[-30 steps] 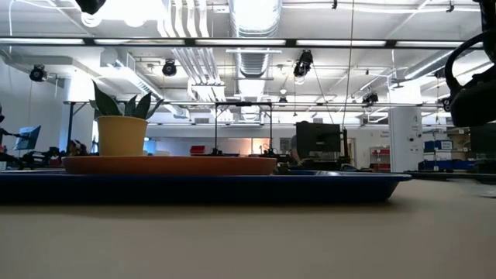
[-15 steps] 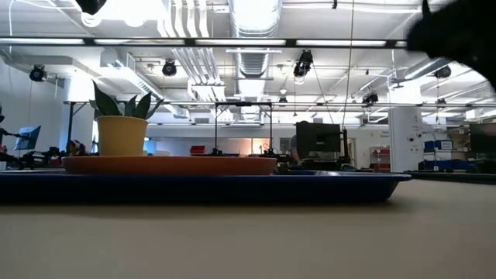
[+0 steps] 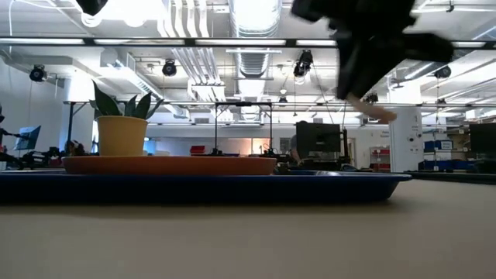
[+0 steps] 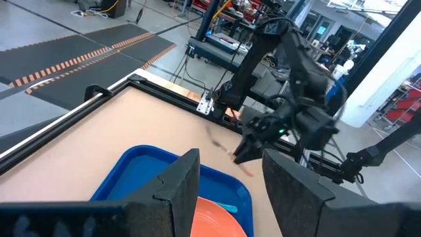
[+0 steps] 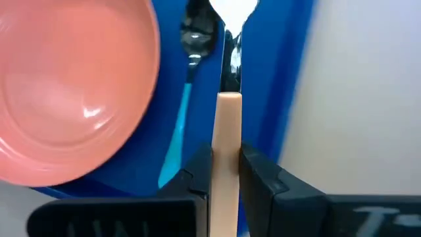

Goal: Pick and place plate/cup/fork/spoon on tray
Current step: Put the pink fork on the blue tray to the right of the blue spoon

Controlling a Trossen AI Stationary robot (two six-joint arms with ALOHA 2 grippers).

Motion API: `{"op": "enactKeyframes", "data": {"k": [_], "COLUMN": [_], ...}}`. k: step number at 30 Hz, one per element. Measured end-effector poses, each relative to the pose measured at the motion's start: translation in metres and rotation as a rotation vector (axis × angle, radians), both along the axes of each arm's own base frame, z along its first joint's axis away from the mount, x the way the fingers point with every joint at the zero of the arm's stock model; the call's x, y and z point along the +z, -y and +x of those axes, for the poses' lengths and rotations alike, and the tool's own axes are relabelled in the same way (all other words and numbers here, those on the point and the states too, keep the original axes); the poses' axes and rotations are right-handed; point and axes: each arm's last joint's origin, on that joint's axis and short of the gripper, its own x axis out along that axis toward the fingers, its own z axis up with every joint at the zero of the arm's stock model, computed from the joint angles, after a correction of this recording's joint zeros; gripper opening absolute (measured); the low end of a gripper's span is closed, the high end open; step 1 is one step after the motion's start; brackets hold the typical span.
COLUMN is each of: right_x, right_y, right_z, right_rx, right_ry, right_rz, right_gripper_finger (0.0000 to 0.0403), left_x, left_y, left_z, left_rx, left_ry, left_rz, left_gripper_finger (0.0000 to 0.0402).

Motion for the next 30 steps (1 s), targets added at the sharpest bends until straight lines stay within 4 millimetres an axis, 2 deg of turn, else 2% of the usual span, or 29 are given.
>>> {"op": "enactKeyframes", "data": {"k": [5,10,14,25,30], "right_x": [-0.021,-0.036,-0.045,-0.085,-0.093], "right_y": [0.032,0.049,0.052,0.052,0.053], "right_z": [0.018,0.015,0.011,0.008,0.002], "right_rx": [0.108,0.100,0.066,-0.015,-0.053], "right_ry": [0.014,-0.034,-0.042,0.168,0.165], "right_rz": [0.081,0.113,0.139,0.201,0.213], "right_gripper_finger": [0.0034,0.0034,0.0034,0.0034,0.0034], "left_x": [0.000,0.001,0.002,0.003,0.003], "left_y": [0.001,0.003,0.004,0.006,0.006], "left_z": [-0.003,-0.007,-0.011,-0.016,-0.016], "left_rx": [0.000,-0.002,-0.003,-0.003,-0.003], "left_ry": [0.000,0.016,0.031,0.048,0.047], "left_rz": [0.000,0.005,0.010,0.017,0.016], "left_gripper_finger": [0.0149,0.0149,0.0149,0.0149,0.0149]}}
